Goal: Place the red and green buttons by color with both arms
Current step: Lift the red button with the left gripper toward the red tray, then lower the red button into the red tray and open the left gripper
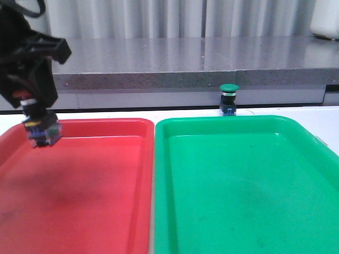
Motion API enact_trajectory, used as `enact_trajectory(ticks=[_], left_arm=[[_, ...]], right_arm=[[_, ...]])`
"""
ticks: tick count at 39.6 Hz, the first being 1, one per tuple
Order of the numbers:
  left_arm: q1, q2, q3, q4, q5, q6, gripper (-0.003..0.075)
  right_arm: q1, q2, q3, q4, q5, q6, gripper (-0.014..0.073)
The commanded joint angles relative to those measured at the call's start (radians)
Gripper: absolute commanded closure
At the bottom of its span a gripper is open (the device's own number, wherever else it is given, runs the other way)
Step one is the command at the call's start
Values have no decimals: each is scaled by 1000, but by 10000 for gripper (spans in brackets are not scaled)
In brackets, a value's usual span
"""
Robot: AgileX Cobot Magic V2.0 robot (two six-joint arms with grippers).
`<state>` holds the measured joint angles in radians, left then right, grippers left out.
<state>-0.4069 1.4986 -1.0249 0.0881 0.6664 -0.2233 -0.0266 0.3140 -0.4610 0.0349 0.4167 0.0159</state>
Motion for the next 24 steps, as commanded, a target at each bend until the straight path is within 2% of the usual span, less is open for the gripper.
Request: enact_trajectory(ticks=[1,8,24], left_arm=[[-38,-40,48,34,-125,-21,657],[-59,-40,108,63,-202,-32,657],[-57,26,139,96,-212,-81,654]], right_arm=[[3,16,-34,4,-75,0,1],[3,16,-34,4,-75,0,1],[3,16,-34,4,-75,0,1]])
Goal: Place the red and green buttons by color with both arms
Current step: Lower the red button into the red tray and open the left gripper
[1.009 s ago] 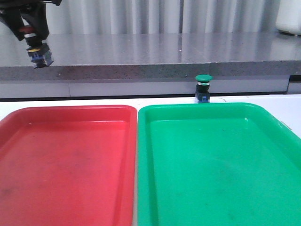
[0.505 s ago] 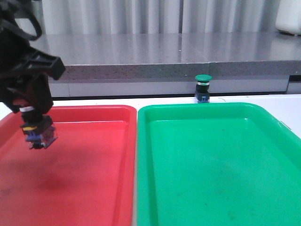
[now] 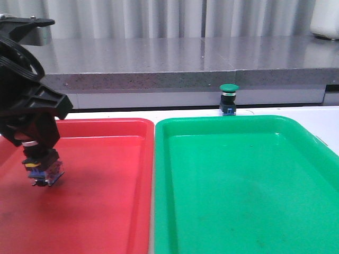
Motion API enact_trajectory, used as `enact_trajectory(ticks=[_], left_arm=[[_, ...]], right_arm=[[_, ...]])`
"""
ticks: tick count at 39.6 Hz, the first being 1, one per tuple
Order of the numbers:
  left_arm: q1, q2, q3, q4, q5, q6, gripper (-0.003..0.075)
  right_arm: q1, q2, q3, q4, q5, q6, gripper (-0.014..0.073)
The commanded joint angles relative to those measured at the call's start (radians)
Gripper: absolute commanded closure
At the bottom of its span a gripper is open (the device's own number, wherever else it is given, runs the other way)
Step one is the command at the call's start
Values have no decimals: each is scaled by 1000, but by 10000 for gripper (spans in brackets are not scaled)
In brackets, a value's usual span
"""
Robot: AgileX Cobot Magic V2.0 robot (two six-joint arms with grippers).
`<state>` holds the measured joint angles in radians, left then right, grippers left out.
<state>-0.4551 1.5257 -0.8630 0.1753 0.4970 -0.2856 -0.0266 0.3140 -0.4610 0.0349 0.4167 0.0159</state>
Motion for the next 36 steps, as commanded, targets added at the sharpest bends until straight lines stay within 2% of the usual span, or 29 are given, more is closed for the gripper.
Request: enact_trajectory(ticks=[1,7,12,16,18,24,27,32,36], left_arm=[[-9,4,-23,9,-43,-19,651],[-9,12,-25,9,-52,-19,555],[-9,4,-27,6,-50,-19,372],[-9,-19,-27,-25,-40,-19,192],[-11,-44,-31,-38,-36,-19,156],[-11,-135,-31,-38,-35,-19,157],[-9,-193,-31,-34,-17,-19,206],[36,-278,-31,-28,36,-19,384],[133,-348,-25,-18,83,-19,542]], right_arm=[[3,16,-34,4,-75,0,1],[3,16,-34,4,-75,0,1],[3,16,-34,4,-75,0,1],[3,16,-34,4,-75,0,1],[3,16,-34,4,-75,0,1],[3,16,-34,4,-75,0,1],[3,16,-34,4,-75,0,1],[3,16,-34,4,-75,0,1],[3,16,-34,4,-75,0,1]])
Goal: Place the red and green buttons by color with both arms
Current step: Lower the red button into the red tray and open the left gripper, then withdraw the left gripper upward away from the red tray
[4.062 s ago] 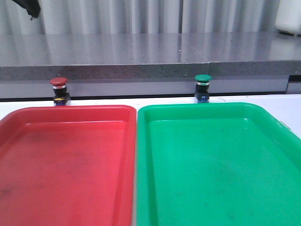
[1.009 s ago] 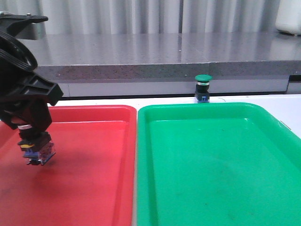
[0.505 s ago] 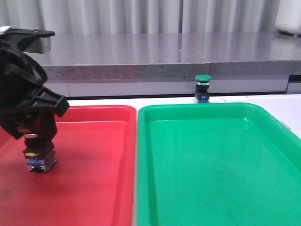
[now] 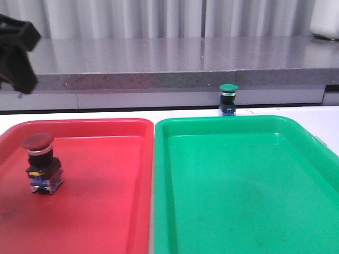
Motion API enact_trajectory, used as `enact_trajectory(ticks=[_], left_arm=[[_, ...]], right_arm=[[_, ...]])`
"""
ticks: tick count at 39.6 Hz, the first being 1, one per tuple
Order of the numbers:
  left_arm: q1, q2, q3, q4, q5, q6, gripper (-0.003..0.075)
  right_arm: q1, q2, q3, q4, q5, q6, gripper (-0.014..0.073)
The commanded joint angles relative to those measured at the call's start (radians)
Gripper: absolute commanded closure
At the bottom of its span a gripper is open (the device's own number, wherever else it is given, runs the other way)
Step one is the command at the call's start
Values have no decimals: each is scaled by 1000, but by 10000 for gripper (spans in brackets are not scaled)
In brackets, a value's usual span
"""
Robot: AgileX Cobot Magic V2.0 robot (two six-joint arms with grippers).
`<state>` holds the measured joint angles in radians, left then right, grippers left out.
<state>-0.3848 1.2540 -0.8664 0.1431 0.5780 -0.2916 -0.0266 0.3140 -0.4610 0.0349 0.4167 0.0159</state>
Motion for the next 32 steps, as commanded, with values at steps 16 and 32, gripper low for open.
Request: enact_trajectory(ticks=[16,32], left_arm=[[309,-534,176,18,-67,-9,740],[309,-1077,456,18,-211,-6,740]], right_arm=[[3,16,-34,4,-75,0,1],[3,16,-34,4,-75,0,1]])
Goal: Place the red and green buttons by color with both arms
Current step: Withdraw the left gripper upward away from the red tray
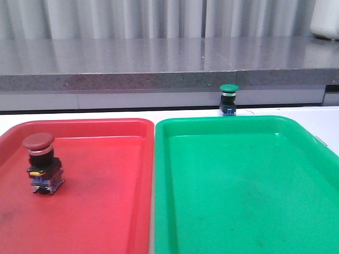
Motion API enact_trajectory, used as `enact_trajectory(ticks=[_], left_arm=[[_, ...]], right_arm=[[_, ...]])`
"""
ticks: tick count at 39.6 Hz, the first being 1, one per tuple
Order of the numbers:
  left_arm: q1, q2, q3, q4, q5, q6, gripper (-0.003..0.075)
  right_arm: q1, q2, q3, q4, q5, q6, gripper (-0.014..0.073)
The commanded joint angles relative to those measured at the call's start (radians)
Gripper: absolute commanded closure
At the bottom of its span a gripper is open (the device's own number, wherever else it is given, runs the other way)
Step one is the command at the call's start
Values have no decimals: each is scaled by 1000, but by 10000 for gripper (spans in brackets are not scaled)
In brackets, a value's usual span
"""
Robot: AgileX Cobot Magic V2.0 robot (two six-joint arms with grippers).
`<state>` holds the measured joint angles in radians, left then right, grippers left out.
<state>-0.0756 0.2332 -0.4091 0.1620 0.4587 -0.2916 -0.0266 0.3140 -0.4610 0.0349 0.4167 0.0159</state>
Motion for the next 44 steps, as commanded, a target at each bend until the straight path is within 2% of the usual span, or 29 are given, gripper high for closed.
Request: enact_trajectory(ticks=[1,7,19,27,35,44], left_arm=[[0,-74,7,-1,-90,-6,740],[0,-153,20,-1,-89,-6,740],[0,-159,20,-1,-88,-6,740],[0,-159,20,-1,-88,-6,740],[0,-159,20,-1,-88,-6,740],[0,-159,20,-1,-88,-6,740]], right_arm=[[3,16,-34,4,-75,0,1],[3,16,-34,4,-75,0,1],[3,16,-34,4,-76,0,1],[4,37,-34,26,-160,0,1],[4,335,-115,27,-206,0,1],[5,702,-304,31,-224,0,1]])
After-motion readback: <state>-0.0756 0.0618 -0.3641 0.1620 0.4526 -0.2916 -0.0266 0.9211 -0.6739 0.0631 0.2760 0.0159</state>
